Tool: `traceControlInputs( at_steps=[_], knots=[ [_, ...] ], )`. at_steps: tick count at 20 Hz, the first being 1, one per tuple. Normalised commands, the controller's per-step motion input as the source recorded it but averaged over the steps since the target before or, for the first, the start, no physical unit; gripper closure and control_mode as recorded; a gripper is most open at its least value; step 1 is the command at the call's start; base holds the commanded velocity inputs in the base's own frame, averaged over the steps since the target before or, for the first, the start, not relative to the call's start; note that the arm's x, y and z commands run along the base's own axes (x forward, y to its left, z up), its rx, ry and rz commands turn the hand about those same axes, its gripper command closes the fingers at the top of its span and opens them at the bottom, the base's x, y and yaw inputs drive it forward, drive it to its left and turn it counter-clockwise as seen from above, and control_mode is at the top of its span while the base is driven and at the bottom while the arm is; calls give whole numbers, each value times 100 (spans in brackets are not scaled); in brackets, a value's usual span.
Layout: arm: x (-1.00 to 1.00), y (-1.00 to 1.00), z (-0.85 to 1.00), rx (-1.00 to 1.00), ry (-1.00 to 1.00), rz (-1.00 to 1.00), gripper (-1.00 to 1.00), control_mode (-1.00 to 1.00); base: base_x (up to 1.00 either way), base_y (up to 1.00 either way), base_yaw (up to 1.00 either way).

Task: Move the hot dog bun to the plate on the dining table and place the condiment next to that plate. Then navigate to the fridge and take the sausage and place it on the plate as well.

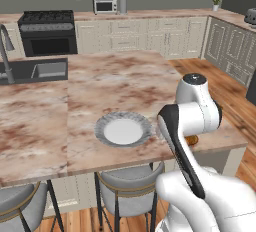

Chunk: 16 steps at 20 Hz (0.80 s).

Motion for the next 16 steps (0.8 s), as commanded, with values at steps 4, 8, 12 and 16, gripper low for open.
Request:
traceControlInputs(
  at_steps=[4,8,12,16],
  knots=[
    [100,64,-3,0,7,6,100,-100,0,0,0],
    [100,24,-41,0,20,2,100,-100,0,0,0],
    [100,19,-66,0,24,0,100,-100,0,0,0],
    [91,18,-50,0,15,0,100,-100,0,0,0]
  ],
)
